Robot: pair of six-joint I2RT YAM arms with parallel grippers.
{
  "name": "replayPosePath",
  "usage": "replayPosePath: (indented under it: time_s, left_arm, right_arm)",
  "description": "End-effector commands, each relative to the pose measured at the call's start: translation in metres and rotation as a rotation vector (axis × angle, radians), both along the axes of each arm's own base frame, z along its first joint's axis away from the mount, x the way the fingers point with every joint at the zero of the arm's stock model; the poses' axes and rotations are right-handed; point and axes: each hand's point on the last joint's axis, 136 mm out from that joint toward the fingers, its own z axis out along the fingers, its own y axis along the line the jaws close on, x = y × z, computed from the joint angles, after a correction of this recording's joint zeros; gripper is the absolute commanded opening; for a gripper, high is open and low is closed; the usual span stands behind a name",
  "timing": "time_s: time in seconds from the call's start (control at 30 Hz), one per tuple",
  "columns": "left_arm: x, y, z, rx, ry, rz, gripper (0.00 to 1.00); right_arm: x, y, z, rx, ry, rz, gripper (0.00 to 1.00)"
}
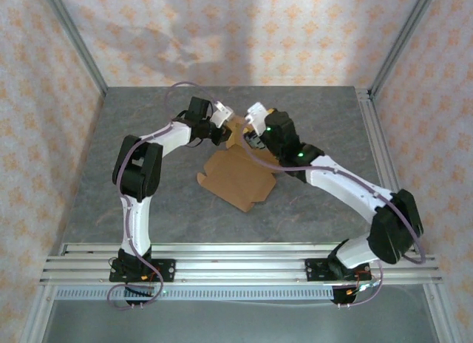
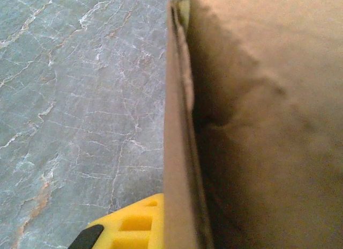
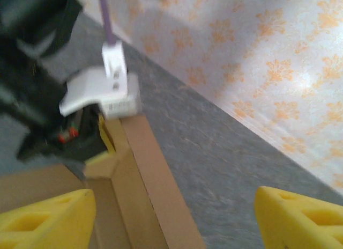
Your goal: Fold the paper box
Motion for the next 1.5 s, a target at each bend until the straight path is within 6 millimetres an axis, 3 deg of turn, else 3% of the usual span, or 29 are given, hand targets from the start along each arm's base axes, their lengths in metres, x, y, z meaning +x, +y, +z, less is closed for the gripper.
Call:
replayPosePath:
  time_s: [0.0,0.13,0.27,0.47,0.7,0.9,1.1,1.47]
  left_arm:
    - [0.001,-0.009,0.033,-0.015,-0.119,0.013,0.06]
    - [-0.007,-0.013,0.037,-0.009,-0.165,0.024,0.06]
    - [-0.015,-0.020,0.036,-0.005,-0.192,0.040,0.06]
    - [-0.025,-0.034,0.026,0.056,-0.229,0.077,0.06]
    - [-0.041,-0.048,0.007,0.106,-0.237,0.090,0.07]
    - [-0.048,-0.056,0.000,0.101,-0.228,0.096,0.07]
    - [-0.050,-0.059,0.002,0.084,-0.207,0.089,0.09]
    - [-0.052,-0.072,0.000,0.053,-0.180,0.074,0.12]
  right_arm:
    - [0.002,-0.004,0.023,0.352,0.124,-0.059,0.77]
    - [0.030,-0.039,0.025,0.587,0.256,-0.247,0.73]
    - [0.047,-0.055,0.002,0.735,0.485,-0.301,0.72]
    - [0.041,-0.047,-0.043,0.662,0.748,-0.280,0.72]
    - [0.038,-0.039,-0.082,0.632,0.873,-0.253,0.70]
    - [0.037,-0.041,-0.098,0.663,0.894,-0.251,0.67]
    - [0.037,-0.047,-0.111,0.672,0.912,-0.255,0.57]
    - [0.023,-0.032,-0.139,0.640,1.028,-0.151,0.59]
